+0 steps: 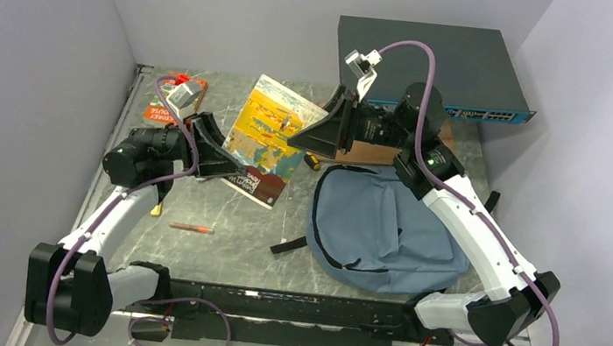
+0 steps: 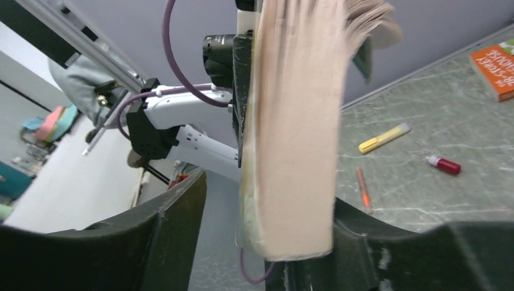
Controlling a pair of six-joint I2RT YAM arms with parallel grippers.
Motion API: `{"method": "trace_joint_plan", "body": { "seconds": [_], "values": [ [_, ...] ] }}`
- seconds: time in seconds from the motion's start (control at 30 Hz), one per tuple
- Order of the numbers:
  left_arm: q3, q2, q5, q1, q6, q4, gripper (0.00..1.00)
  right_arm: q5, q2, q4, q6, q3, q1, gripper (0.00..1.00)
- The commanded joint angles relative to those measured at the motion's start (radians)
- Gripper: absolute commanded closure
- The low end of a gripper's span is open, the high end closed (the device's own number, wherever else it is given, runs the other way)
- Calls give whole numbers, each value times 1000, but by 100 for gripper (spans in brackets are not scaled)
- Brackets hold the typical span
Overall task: Pack the student bag
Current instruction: Pick up the book from the center of the board.
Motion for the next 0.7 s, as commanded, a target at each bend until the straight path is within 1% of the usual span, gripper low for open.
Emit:
{"method": "trace_joint_plan", "body": {
  "seconds": [0.0, 0.03, 0.1, 0.13, 0.17, 0.2, 0.23, 0.27, 0.33, 0.37, 0.43, 0.5, 0.57, 0.67],
  "values": [
    [51, -37, -3, -14, 6, 115, 100, -20, -6, 193, 100, -40, 5, 53],
    [51, -44, -2, -15, 27, 76, 100, -2, -7, 239, 134, -55, 5, 67],
    [51, -67, -12, -15, 128, -75, 98, 53, -10, 338, 210, -89, 5, 99],
    [51, -84, -28, -15, 187, -170, 93, 81, -11, 376, 235, -103, 5, 100],
    [50, -103, -50, -13, 259, -292, 87, 116, -15, 400, 254, -119, 5, 100],
    [50, -126, -76, -13, 329, -403, 77, 150, -22, 425, 262, -136, 5, 100],
    [50, -148, -105, -13, 394, -526, 65, 198, -34, 433, 255, -154, 5, 100],
    [48, -171, -129, -13, 447, -613, 55, 248, -49, 440, 245, -174, 5, 100],
    [31, -211, -177, -13, 499, -679, 38, 346, -79, 432, 234, -207, 4, 100],
    [21, -230, -196, -13, 506, -687, 33, 393, -95, 426, 230, -220, 3, 100],
    [5, -262, -236, -13, 508, -688, 26, 485, -115, 439, 237, -245, 3, 100],
    [-25, -290, -297, -14, 474, -614, 22, 535, -129, 490, 274, -276, 3, 100],
    [-61, -323, -391, -14, 429, -539, 21, 581, -135, 529, 307, -297, 9, 100],
    [-112, -364, -529, -15, 411, -484, 21, 639, -133, 588, 345, -325, 34, 100]
  ]
}}
